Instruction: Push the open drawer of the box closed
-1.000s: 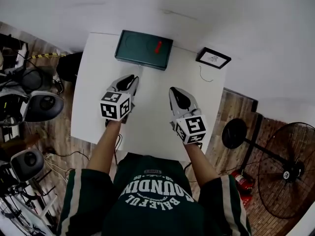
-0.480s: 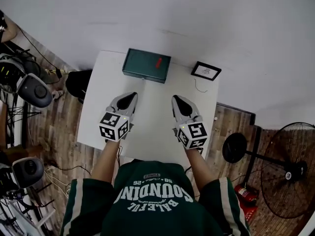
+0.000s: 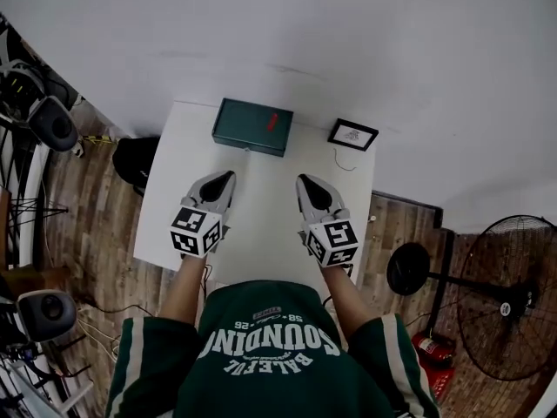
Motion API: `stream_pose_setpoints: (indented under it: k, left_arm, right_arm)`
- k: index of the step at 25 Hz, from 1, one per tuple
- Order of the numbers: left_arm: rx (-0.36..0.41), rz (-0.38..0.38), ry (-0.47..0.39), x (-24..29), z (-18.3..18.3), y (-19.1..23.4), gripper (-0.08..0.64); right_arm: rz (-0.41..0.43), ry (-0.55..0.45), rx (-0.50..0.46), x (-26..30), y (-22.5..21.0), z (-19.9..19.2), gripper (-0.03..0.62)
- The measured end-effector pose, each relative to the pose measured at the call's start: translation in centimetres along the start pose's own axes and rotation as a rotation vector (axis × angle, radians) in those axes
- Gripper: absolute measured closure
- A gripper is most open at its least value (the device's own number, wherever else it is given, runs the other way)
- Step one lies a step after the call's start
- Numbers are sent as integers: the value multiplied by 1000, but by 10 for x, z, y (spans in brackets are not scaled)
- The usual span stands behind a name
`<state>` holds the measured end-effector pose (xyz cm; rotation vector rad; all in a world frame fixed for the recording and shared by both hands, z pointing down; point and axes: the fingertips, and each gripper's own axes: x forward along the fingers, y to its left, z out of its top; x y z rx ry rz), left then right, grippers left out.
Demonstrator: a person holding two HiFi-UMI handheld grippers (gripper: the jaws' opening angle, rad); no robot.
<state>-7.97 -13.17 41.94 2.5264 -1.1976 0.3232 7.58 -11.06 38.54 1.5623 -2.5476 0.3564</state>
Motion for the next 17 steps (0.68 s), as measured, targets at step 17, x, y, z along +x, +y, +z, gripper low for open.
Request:
stream_pose_setpoints:
  k: [17]
  left_arm:
    - [-17,-10,22,10,-9,2,508]
  right_arm:
    - [8,25,7,3,3,-12,591]
